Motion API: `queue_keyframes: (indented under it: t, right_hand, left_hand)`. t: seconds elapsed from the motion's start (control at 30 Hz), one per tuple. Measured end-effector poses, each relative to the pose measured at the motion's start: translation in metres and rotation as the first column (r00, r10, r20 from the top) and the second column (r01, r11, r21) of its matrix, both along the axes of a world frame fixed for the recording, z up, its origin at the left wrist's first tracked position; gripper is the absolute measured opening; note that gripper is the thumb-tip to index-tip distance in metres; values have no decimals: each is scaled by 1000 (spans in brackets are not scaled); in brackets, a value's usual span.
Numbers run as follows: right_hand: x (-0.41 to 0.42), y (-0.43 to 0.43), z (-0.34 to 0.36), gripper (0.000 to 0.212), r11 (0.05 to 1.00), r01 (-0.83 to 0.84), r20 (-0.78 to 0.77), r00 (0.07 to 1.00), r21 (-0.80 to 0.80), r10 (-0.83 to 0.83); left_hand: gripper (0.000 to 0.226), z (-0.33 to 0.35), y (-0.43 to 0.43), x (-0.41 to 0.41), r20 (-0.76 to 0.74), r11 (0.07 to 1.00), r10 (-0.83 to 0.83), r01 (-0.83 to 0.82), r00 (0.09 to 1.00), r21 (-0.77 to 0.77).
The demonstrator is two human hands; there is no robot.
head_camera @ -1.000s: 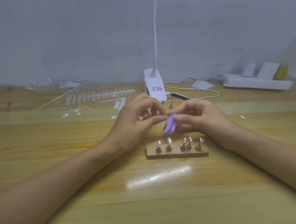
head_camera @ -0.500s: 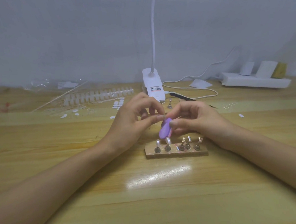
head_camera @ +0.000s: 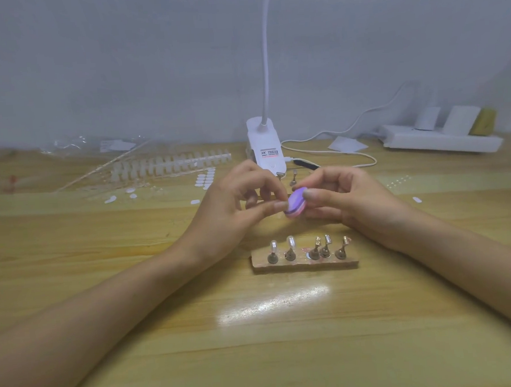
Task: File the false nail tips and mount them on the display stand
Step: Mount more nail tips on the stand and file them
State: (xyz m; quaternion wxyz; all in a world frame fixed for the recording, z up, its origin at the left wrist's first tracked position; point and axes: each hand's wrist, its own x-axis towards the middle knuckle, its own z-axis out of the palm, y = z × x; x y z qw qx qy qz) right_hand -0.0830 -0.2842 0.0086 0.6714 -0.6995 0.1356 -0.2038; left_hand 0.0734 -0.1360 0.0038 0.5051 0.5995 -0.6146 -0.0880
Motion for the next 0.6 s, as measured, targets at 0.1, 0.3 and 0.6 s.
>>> queue_keyframes:
  t: [0.1, 0.3, 0.6]
  right_hand:
    - [-1, 5, 0, 16, 995, -56, -45, 998, -88, 53]
    - [-1, 6, 0, 18, 998, 32, -3, 999, -56, -32]
    - [0, 7, -1, 16, 993, -54, -47, 998, -104, 49]
  left_hand:
    - [8, 0, -1, 1, -5, 1000, 22, -22, 1000, -19]
    - [5, 1, 0, -1, -7, 1000, 7, -7, 1000, -1]
    - [9, 2, -1, -2, 9, 1000, 15, -15, 1000, -23]
